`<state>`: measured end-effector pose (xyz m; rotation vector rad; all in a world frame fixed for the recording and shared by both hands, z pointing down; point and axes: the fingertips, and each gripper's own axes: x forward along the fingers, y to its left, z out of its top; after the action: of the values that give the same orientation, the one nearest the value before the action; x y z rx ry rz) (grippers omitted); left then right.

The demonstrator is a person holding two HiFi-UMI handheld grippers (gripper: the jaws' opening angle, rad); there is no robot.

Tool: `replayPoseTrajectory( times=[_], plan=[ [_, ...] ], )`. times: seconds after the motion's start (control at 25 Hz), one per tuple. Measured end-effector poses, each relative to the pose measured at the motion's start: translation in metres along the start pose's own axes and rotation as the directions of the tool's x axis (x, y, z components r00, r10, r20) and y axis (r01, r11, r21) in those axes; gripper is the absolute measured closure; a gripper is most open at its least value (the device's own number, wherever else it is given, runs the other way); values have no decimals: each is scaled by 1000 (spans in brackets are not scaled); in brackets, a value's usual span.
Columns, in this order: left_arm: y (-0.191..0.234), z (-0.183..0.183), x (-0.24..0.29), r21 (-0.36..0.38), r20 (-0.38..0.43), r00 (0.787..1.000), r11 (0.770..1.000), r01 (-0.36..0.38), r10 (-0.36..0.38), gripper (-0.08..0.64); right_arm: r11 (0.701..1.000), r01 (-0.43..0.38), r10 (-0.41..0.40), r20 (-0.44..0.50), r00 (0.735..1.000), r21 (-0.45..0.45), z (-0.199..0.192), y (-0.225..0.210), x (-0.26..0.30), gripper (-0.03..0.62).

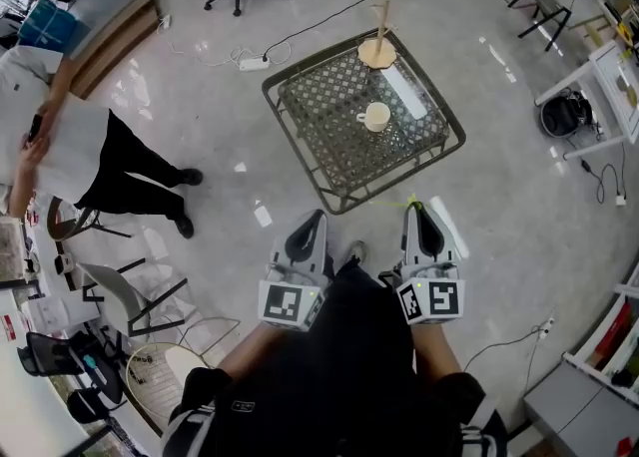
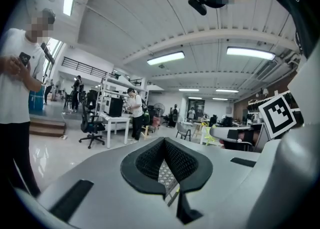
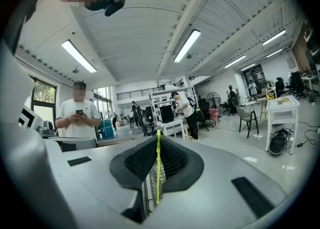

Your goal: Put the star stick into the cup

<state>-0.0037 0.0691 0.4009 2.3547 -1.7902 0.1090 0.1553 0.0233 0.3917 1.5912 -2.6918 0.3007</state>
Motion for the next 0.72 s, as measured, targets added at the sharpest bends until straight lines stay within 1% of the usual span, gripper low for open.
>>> replayPoseTrajectory(
  times=[0.12,0.28,0.36,0.48,0.56,0.72],
  plan=[
    [6,3,16,-7,2,1000,1000,-1,1,545,1000,0,0,-15,1000,7,-3,-7,20,571],
    [25,-2,48,6,0,1000,1000,12,-12,545,1000,16,-15,-26,1000,15,-10,-14,51,571],
    [34,-3,68,-3,-2,1000,1000,29,-29,545,999,32,-32,-28,999,17,-12,-18,69,571],
    [47,11,98,-44,28,998,997,58,-57,545,998,59,-59,-39,998,8,-15,-25,99,571],
    [56,17,115,-47,38,996,995,84,-82,545,997,81,-81,-48,996,1,-17,-31,120,571],
    [76,17,149,-34,18,992,992,124,-124,545,991,132,-131,-87,987,3,-28,-45,158,571]
  ],
)
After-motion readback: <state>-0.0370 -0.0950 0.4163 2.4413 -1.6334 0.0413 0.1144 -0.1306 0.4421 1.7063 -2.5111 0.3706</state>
